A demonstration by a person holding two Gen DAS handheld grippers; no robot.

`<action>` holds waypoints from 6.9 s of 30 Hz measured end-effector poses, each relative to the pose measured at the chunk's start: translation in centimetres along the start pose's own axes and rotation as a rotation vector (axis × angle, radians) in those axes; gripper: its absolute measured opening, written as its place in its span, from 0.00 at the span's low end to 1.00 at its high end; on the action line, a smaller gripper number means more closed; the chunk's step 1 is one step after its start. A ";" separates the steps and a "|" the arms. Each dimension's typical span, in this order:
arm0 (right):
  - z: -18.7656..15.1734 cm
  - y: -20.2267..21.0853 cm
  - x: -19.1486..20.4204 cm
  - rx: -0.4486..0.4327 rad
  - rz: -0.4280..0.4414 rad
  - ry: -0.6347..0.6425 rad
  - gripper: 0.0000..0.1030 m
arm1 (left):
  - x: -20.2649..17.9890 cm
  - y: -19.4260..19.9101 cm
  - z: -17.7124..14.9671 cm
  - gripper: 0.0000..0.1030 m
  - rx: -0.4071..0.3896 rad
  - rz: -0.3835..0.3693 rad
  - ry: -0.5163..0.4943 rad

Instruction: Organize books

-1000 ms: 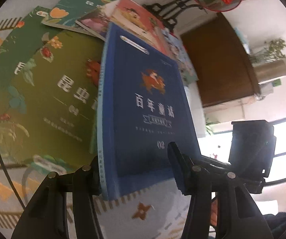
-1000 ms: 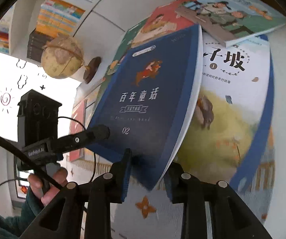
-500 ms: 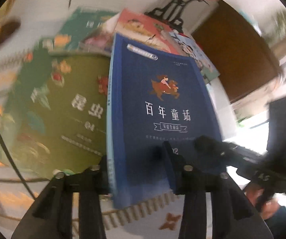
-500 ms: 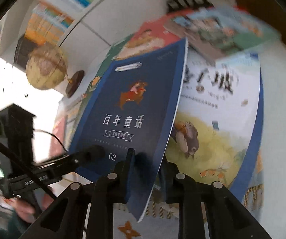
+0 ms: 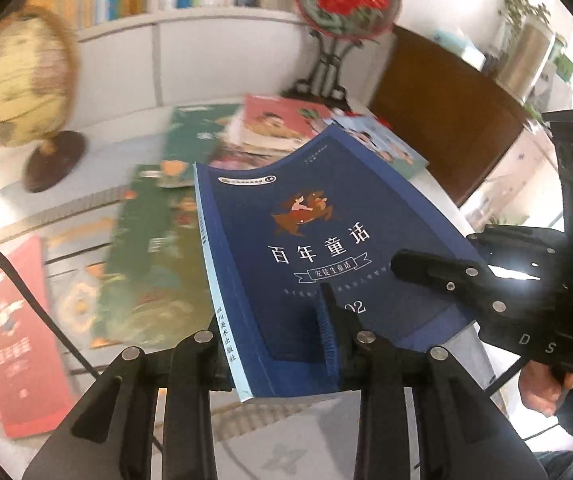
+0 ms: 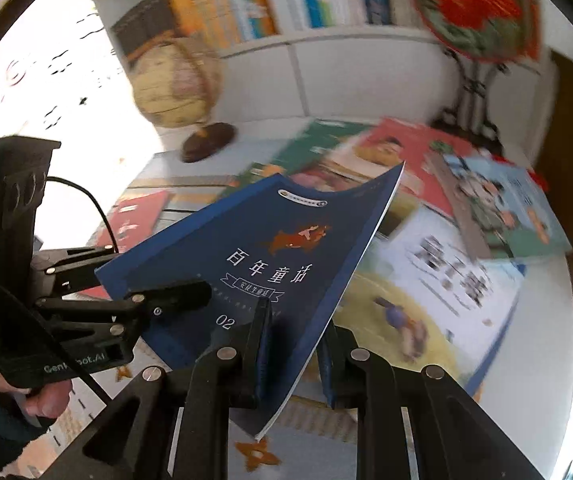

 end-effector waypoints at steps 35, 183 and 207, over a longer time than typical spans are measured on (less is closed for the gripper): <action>7.2 -19.3 23.9 0.169 0.292 0.171 0.20 | 27.6 6.1 -8.2 0.28 0.004 0.239 0.406; -5.7 -3.0 -13.2 0.088 -0.096 -0.446 0.59 | -5.5 -12.3 -0.8 0.59 0.314 -0.236 0.071; -6.3 -3.3 -16.1 0.005 0.273 -0.701 0.40 | -3.7 -7.7 -0.6 0.59 0.251 -0.399 0.265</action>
Point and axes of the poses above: each gripper's, at about its wrist camera, not at the fingertips, and y roughly against the way its jaws point, x to its left, z to its top, the point moved 3 cm from there along -y, roughly the way its jaws point, and after that the axes turned 2 degrees about y, right-handed, at the moved point
